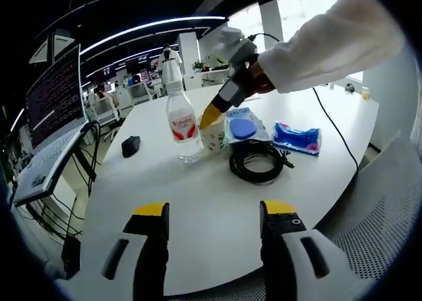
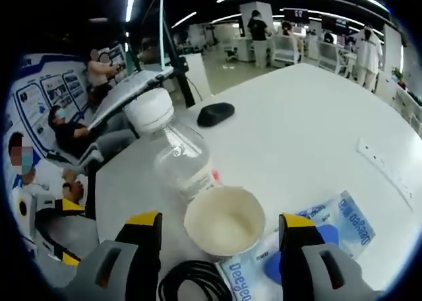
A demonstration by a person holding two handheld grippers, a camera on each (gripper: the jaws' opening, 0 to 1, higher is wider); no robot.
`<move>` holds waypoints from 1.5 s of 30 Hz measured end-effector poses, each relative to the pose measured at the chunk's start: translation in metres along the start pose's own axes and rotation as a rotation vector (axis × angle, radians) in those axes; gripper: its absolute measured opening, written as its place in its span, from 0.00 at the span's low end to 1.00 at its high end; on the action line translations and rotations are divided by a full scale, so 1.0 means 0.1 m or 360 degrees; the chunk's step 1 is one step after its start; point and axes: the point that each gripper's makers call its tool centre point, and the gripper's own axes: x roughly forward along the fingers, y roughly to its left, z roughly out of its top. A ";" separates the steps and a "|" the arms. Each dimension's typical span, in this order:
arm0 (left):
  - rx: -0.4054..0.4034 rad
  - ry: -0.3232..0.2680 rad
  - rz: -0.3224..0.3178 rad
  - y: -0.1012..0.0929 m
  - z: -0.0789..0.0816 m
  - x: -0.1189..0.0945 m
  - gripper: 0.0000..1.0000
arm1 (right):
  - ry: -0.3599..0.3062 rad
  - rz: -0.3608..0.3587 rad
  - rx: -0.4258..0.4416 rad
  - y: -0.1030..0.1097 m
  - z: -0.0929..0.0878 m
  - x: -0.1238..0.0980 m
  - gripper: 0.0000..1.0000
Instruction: Arrange the tabletop items into an orderly group along one side of the table until the central work area is clear of visible clutter.
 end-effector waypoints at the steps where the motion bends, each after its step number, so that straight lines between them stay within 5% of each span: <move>1: 0.0000 0.0000 0.0000 0.00 0.00 0.00 0.56 | -0.0007 0.0004 0.0005 0.00 0.00 -0.03 0.76; 14: 0.0002 0.0005 -0.0005 -0.02 0.01 -0.01 0.59 | -0.0171 -0.0010 0.0128 -0.04 -0.14 -0.57 0.77; 30: 0.0006 0.0033 -0.0009 -0.04 -0.01 0.00 0.59 | -0.0390 -0.0099 0.0458 -0.09 -0.71 -1.27 0.76; 45: 0.0005 0.0039 -0.0012 -0.05 -0.01 0.00 0.59 | -0.0533 -0.0262 0.0667 0.13 -1.29 -1.86 0.74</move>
